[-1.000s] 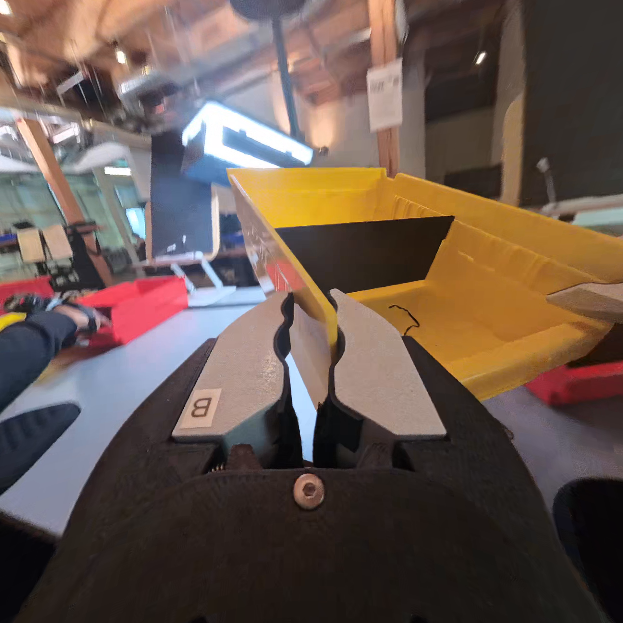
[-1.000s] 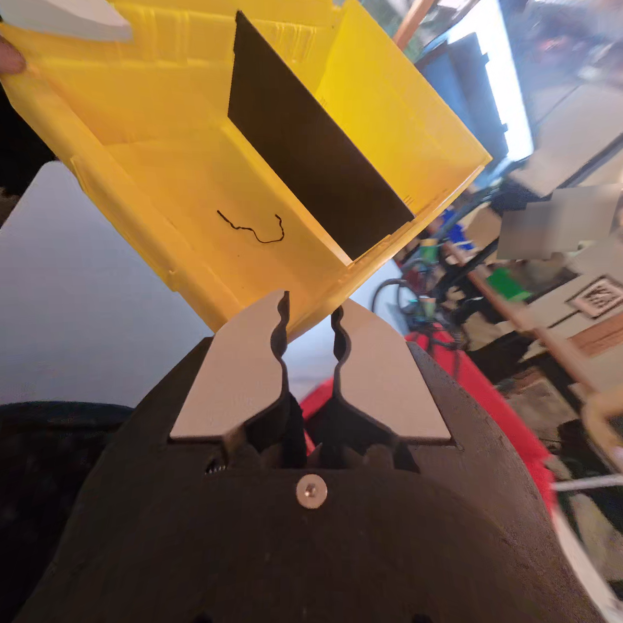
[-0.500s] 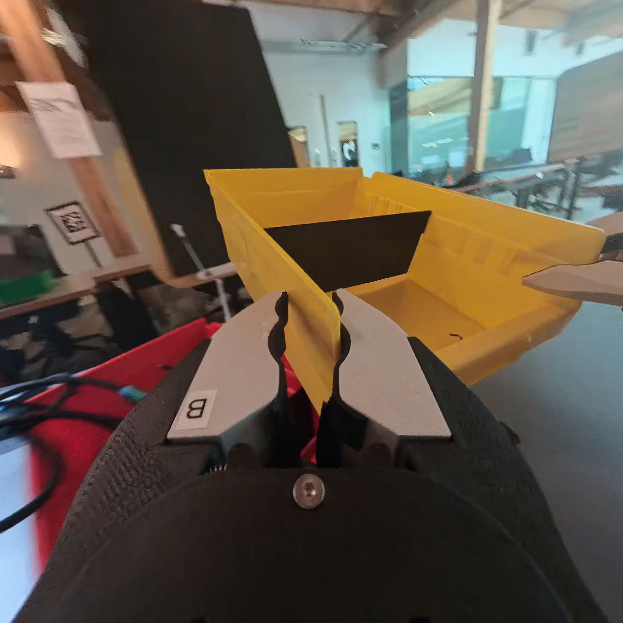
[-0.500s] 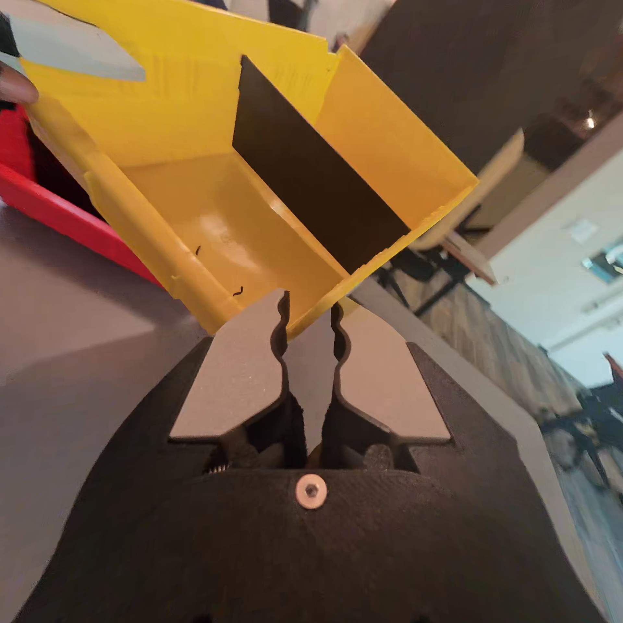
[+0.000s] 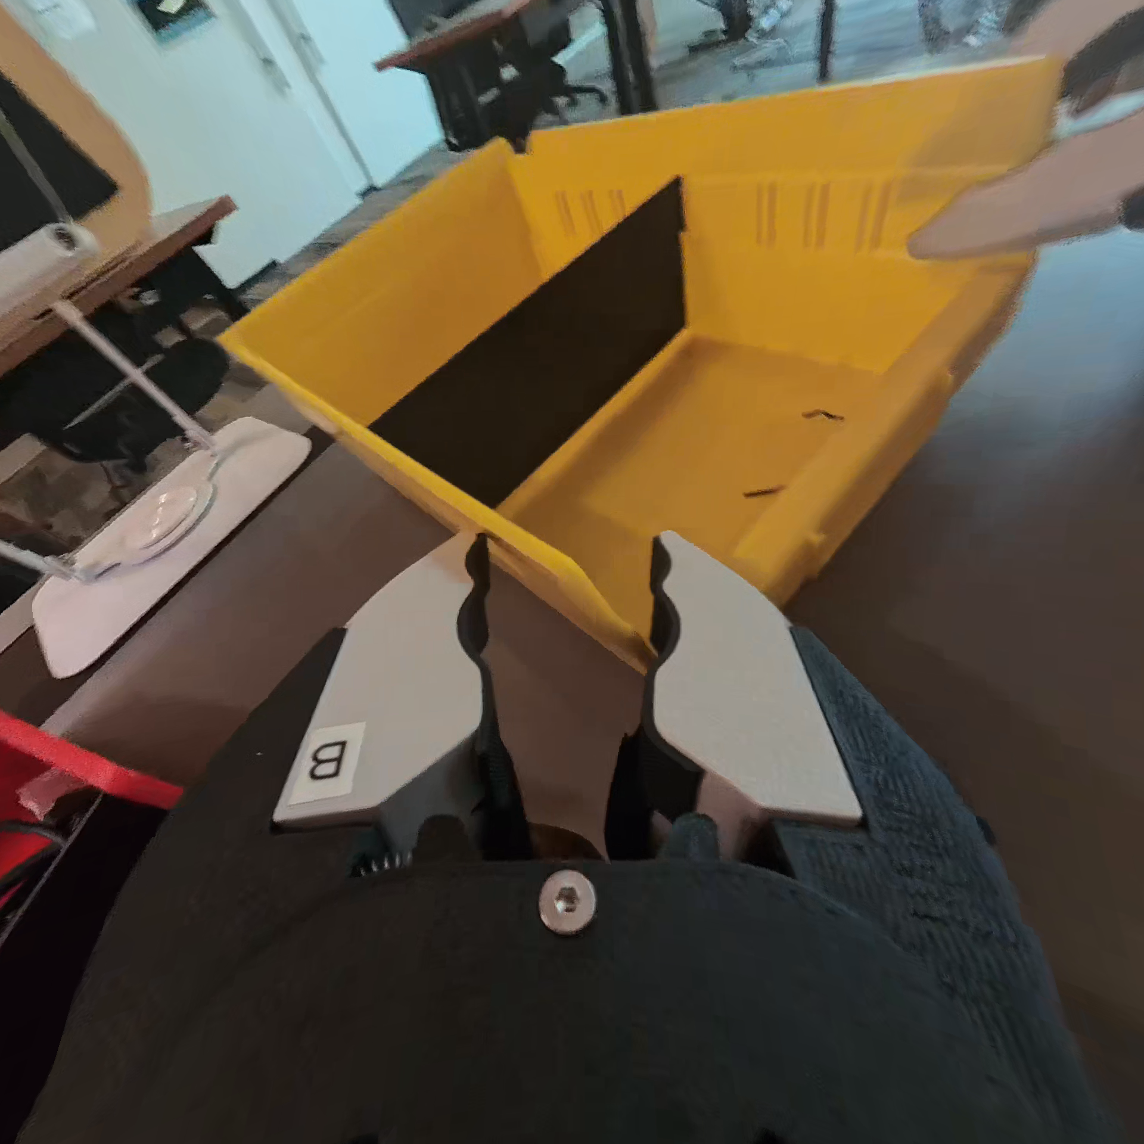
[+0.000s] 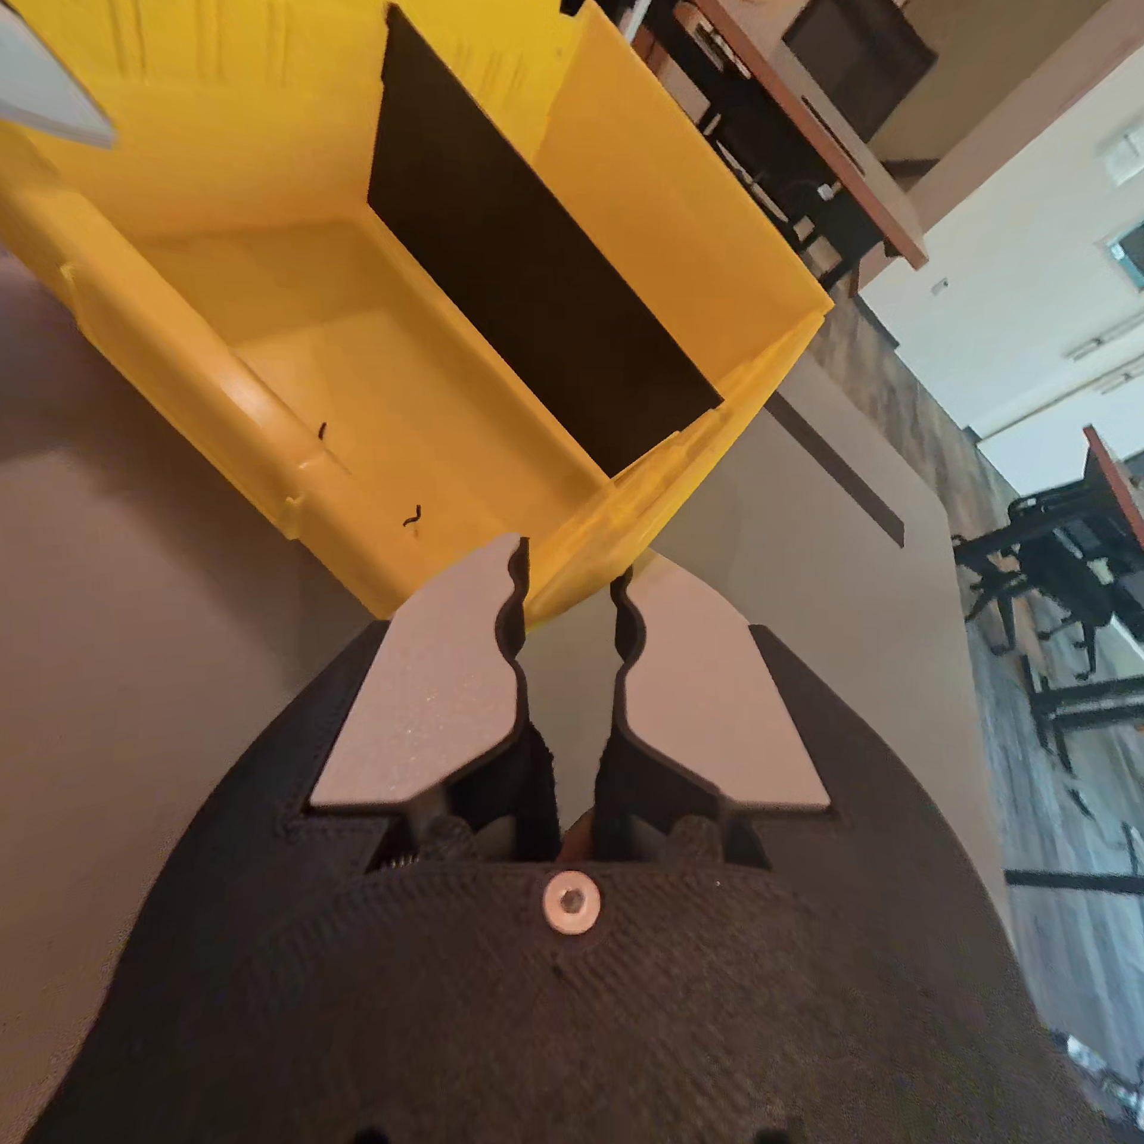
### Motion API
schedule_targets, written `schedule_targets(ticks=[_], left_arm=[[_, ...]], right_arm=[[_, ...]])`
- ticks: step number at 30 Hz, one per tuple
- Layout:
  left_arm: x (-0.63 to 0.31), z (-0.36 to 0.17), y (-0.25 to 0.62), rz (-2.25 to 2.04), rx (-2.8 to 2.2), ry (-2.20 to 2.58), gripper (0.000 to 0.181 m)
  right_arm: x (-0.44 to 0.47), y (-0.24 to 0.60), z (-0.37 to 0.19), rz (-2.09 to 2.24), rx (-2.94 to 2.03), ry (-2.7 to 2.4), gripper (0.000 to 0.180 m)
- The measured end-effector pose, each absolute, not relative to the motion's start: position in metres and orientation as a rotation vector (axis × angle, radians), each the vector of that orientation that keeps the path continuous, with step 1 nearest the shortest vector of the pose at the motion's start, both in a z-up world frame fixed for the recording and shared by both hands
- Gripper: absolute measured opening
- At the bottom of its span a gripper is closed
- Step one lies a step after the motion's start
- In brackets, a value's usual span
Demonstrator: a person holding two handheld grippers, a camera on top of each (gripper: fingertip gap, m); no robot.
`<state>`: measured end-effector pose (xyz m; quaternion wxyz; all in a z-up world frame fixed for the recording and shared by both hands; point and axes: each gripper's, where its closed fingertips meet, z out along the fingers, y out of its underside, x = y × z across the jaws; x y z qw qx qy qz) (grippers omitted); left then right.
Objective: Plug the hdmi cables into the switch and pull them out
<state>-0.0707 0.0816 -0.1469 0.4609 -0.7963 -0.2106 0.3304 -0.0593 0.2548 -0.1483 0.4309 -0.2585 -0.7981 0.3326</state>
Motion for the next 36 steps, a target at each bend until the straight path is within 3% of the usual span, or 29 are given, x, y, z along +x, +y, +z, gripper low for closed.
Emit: schedule_targets(ticks=[3, 5, 6, 9, 13, 19, 36], left_arm=[[-0.048, -0.150, 0.074, 0.707, -2.076, -0.498, 0.094], [-0.038, -0.148, 0.051, 0.819, -2.134, -0.463, 0.104], [-0.035, -0.144, 0.035, 0.912, -2.135, -0.438, 0.103], [-0.031, -0.145, -0.021, 1.125, -2.205, -0.444, 0.089], [-0.036, -0.162, -0.097, 1.310, -2.412, -0.525, 0.075], [-0.040, -0.197, -0.161, 1.261, -2.742, -0.593, 0.034], [0.010, -0.194, -0.258, 1.288, -2.719, -0.738, 0.035]], right_arm=[[-0.060, 0.256, -0.129, 0.883, -0.567, -1.938, 0.054], [-0.054, 0.253, -0.106, 0.924, -0.473, -1.870, 0.073], [-0.049, 0.247, -0.096, 0.932, -0.393, -1.835, 0.077], [-0.030, 0.217, -0.100, 0.861, -0.212, -1.935, 0.060], [-0.018, 0.177, -0.169, 0.600, -0.081, -2.315, 0.076], [-0.044, 0.159, -0.191, 0.265, 0.127, -2.220, 0.033], [-0.053, 0.247, -0.192, 0.109, -0.006, -2.246, 0.033]])
